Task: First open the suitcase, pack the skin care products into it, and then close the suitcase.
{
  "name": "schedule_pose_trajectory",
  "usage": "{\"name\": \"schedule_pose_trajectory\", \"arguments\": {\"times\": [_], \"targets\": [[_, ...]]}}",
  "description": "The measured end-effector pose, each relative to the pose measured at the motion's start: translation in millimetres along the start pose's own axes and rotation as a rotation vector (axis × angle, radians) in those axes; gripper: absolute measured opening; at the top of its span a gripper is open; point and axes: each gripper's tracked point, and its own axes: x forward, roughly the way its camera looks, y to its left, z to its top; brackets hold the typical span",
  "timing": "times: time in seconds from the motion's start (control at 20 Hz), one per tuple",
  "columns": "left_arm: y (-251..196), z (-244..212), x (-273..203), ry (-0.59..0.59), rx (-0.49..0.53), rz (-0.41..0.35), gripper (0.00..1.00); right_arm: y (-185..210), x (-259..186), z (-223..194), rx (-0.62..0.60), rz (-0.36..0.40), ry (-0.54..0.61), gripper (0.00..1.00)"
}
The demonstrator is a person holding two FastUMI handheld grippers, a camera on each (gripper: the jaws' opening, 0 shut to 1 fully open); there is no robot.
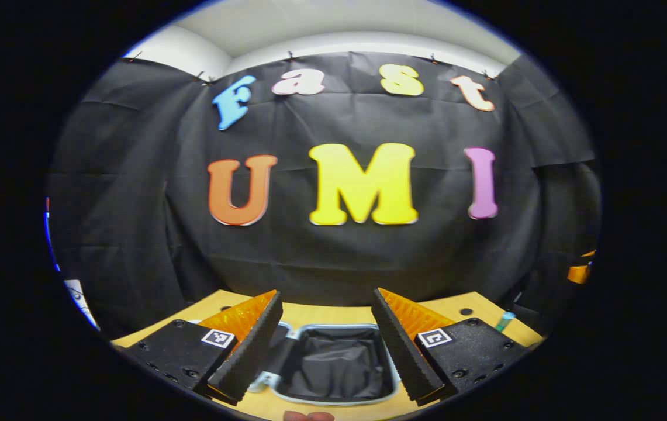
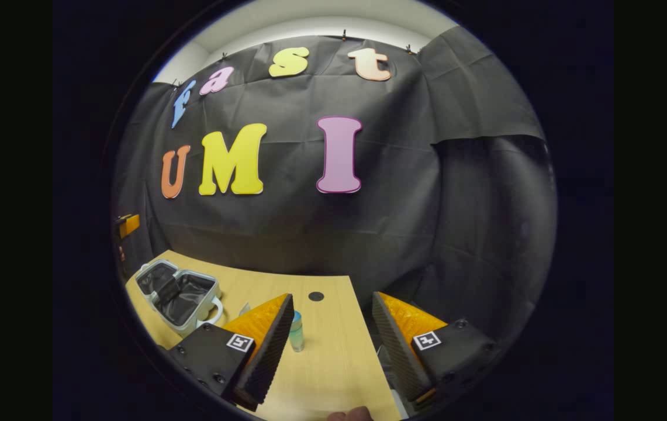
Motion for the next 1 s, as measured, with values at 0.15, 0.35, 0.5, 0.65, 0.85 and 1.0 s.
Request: {"name": "schedule_pose_trajectory", "arguments": {"times": [0.15,0.35,0.5,0.65,0.85,1.0], "targets": [[-65.0,-19.0,-3.8,0.037,0.023,-0.079,0.98,-8.8,-1.9,-8.6,-0.01,0.023,0.006,0.8],[-143.2,-67.6,4.2,0.129,0.031,-0.202,0.98,-29.2,-0.7,-25.6,-0.01,0.014,0.053,0.8],[-181.3,-118.7,17.9,0.22,0.018,-0.259,0.98,-45.5,-6.1,-27.5,-0.03,0.002,0.065,0.81],[-213.5,-181.1,38.5,0.319,0.008,-0.319,0.99,-61.6,-14.8,-34.6,-0.065,-0.018,0.087,0.8],[-235.1,-238.9,78.3,0.415,0.014,-0.327,0.99,-77.2,-23.3,-43.7,-0.094,-0.047,0.121,0.8],[-245.3,-264.7,103.5,0.451,0.034,-0.327,0.99,-84.8,-26.3,-45.3,-0.109,-0.068,0.131,0.8]]}}
